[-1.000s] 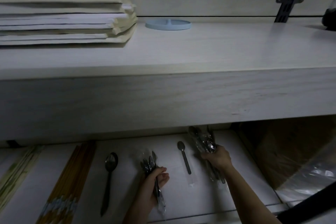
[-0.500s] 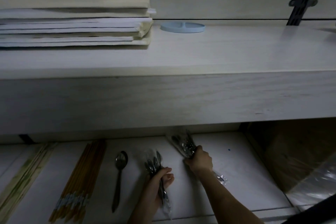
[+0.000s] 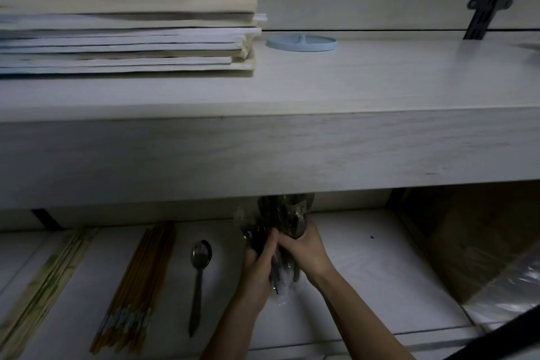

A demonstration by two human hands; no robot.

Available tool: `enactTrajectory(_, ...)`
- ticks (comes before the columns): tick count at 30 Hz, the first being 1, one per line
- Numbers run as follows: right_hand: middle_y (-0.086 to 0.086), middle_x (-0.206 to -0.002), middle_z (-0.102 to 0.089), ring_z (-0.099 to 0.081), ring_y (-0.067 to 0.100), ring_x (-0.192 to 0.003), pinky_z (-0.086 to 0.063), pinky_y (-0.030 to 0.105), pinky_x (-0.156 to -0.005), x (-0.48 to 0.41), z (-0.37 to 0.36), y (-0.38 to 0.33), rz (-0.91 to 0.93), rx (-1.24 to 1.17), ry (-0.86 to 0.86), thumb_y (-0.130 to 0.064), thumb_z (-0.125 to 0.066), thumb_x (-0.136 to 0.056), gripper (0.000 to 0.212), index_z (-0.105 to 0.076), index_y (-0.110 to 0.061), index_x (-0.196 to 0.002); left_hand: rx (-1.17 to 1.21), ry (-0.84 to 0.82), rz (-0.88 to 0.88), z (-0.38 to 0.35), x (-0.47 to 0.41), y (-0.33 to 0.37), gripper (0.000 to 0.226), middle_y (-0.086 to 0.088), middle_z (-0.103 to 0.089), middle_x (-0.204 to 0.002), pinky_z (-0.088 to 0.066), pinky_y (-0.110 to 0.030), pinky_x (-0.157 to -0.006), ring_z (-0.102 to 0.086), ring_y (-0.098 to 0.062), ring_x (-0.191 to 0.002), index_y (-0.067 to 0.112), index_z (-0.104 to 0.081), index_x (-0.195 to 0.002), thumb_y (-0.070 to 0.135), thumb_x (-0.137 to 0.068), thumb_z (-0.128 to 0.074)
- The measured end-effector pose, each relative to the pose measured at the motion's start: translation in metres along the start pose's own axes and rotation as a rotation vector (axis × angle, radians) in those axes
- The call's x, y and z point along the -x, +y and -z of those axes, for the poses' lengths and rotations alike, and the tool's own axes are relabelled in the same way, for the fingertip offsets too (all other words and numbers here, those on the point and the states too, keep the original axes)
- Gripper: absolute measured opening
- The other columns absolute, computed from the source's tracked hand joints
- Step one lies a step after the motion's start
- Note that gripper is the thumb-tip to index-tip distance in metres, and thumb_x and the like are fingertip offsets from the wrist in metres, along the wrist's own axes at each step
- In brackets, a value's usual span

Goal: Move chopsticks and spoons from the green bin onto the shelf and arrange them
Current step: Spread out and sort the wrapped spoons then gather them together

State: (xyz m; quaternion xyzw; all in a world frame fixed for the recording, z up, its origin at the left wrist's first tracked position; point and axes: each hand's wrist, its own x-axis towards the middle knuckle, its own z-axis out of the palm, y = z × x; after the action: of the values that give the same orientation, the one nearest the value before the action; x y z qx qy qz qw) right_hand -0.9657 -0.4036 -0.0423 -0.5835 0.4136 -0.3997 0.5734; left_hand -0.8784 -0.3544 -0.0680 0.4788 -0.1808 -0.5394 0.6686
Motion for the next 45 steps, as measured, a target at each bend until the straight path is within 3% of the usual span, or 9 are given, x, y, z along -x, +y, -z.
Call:
enactTrajectory(3, 0.004, -0.091, -0.072, -0.070, 0.010, -0.086, -0.055, 0.018, -0.072, 0.013, -0.001, 0.014, 0.048, -0.056, 0.001, -0.001, -0.075, -0.070, 0.033, -0.063, -0.004, -0.102, -0.130, -0.033, -0.034, 0.003, 0.005, 0.001, 0.019, -0.007, -0.068, -0.101, -0.053, -0.024, -0.081, -0.066, -0.014, -0.091, 0.011, -0.062, -0.100, 0.005, -0.082, -0.062)
enactTrajectory(7, -0.004, -0.097, -0.069, -0.067, -0.001, -0.088, -0.051, 0.011, -0.073, 0.034, 0.001, 0.036, 0.006, -0.040, -0.032, -0.021, -0.079, -0.054, 0.055, -0.056, -0.018, -0.104, -0.301, 0.042, 0.004, 0.013, 0.020, -0.009, 0.033, -0.009, -0.070, -0.089, -0.051, -0.011, -0.056, -0.067, -0.011, -0.075, 0.000, -0.064, -0.099, -0.008, -0.068, -0.074)
enactTrajectory(14, -0.007, -0.103, -0.065, -0.065, -0.006, -0.093, -0.050, 0.008, -0.075, 0.044, -0.005, 0.025, 0.100, -0.087, -0.074, -0.009, -0.075, -0.070, 0.044, -0.052, -0.023, -0.106, -0.330, 0.012, -0.090, 0.010, 0.032, 0.000, 0.025, 0.000, -0.066, -0.065, -0.046, -0.011, -0.046, -0.063, -0.013, -0.056, 0.008, -0.065, -0.074, -0.011, -0.062, -0.078)
enactTrajectory(19, -0.011, -0.115, -0.060, -0.061, -0.004, -0.106, -0.049, 0.012, -0.086, 0.042, -0.010, 0.016, 0.169, -0.053, -0.171, -0.019, -0.069, -0.072, 0.054, -0.043, -0.025, -0.119, -0.302, -0.079, -0.133, 0.008, 0.026, 0.010, 0.044, 0.004, -0.072, -0.089, -0.051, -0.010, -0.062, -0.069, 0.001, -0.078, 0.012, -0.066, -0.090, -0.017, -0.059, -0.077)
enactTrajectory(26, -0.016, -0.130, -0.033, -0.028, -0.001, -0.121, -0.023, 0.019, -0.104, 0.036, -0.011, 0.018, 0.230, 0.649, -0.198, -0.042, -0.057, -0.059, 0.082, -0.038, -0.028, -0.137, -0.014, 0.140, -0.007, 0.013, 0.022, -0.009, 0.032, -0.013, -0.070, -0.097, -0.058, -0.022, -0.062, -0.072, -0.011, -0.073, 0.002, -0.064, -0.106, -0.008, -0.076, -0.066)
enactTrajectory(29, -0.015, -0.139, -0.033, -0.029, 0.003, -0.128, -0.026, 0.020, -0.106, 0.037, -0.001, 0.013, 0.027, 0.433, -0.346, -0.049, -0.055, -0.060, 0.080, -0.042, -0.027, -0.136, 0.140, 0.197, 0.103, 0.016, 0.018, -0.013, 0.035, -0.016, -0.070, -0.099, -0.058, -0.028, -0.062, -0.071, -0.021, -0.076, -0.001, -0.063, -0.114, 0.001, -0.079, -0.065)
enactTrajectory(32, -0.001, -0.130, -0.054, -0.046, 0.014, -0.122, -0.034, 0.021, -0.094, 0.045, 0.011, 0.027, -0.183, 0.031, 0.050, -0.036, -0.045, -0.093, 0.032, -0.060, -0.019, -0.115, 0.213, 0.250, 0.179, 0.019, 0.015, -0.010, 0.037, -0.014, -0.067, -0.102, -0.054, -0.037, -0.077, -0.064, -0.029, -0.088, 0.003, -0.064, -0.112, 0.011, -0.076, -0.069)
enactTrajectory(36, 0.013, -0.106, -0.064, -0.058, 0.023, -0.093, -0.042, 0.028, -0.071, 0.056, 0.010, 0.048, -0.452, -0.462, 0.311, -0.042, -0.026, -0.099, 0.048, -0.059, -0.008, -0.100, 0.191, 0.240, 0.240, 0.017, 0.018, -0.005, 0.014, -0.007, -0.065, -0.083, -0.049, -0.030, -0.062, -0.061, -0.023, -0.072, 0.011, -0.065, -0.092, 0.018, -0.079, -0.067)
enactTrajectory(45, 0.016, -0.091, -0.074, -0.069, 0.028, -0.084, -0.055, 0.034, -0.076, 0.057, -0.020, 0.039, -0.464, -0.403, 0.177, -0.036, -0.022, -0.101, 0.056, -0.067, -0.003, -0.098, 0.188, 0.070, 0.258, 0.015, 0.024, -0.014, 0.049, -0.022, -0.067, -0.079, -0.056, -0.030, -0.059, -0.066, -0.029, -0.062, -0.009, -0.064, -0.096, 0.026, -0.062, -0.067)
